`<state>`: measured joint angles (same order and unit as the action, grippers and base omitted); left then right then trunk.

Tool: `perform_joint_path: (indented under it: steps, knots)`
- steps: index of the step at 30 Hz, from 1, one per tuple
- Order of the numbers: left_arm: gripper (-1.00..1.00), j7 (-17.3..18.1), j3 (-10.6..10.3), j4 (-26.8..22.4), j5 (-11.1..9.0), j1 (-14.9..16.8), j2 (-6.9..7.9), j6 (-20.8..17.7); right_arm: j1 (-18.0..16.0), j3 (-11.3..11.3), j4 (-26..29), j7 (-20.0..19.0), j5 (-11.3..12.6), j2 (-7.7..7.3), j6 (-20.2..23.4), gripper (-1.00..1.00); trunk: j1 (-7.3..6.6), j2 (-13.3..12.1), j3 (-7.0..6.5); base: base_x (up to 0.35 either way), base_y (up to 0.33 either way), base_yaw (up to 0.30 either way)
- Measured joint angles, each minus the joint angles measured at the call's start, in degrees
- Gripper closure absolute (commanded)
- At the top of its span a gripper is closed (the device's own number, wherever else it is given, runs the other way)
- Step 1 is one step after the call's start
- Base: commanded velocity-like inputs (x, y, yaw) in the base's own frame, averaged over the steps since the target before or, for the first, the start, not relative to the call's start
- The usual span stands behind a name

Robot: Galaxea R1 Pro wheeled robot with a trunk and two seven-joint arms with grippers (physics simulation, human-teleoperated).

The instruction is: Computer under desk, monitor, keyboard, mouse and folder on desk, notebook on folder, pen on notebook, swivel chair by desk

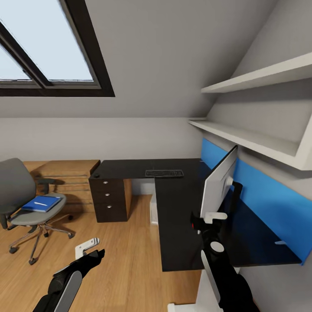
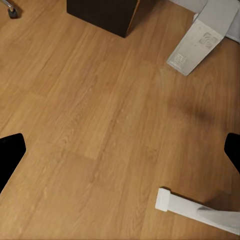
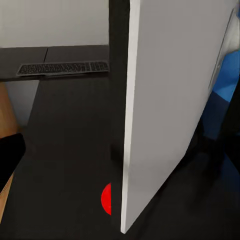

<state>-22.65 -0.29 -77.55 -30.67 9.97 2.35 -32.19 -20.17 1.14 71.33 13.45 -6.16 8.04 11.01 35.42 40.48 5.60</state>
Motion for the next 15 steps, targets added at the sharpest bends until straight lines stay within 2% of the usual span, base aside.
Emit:
perform_joint_path:
  steps: [7,15]
  knots:
    - [-1.0,0.0,-0.1,0.1,0.0,0.0,-0.07,-0.1,0.0,0.0,-0.2,0.2,-0.2,-0.04,-2.2,-1.0,0.01,0.0,0.0,0.011,0.003,0.0]
    - [-1.0,0.0,-0.1,0.2,0.0,0.0,-0.09,0.0,0.0,0.1,-0.4,5.2,0.0,-0.04,-2.6,-1.0,0.0,0.0,0.0,0.038,0.0,0.0]
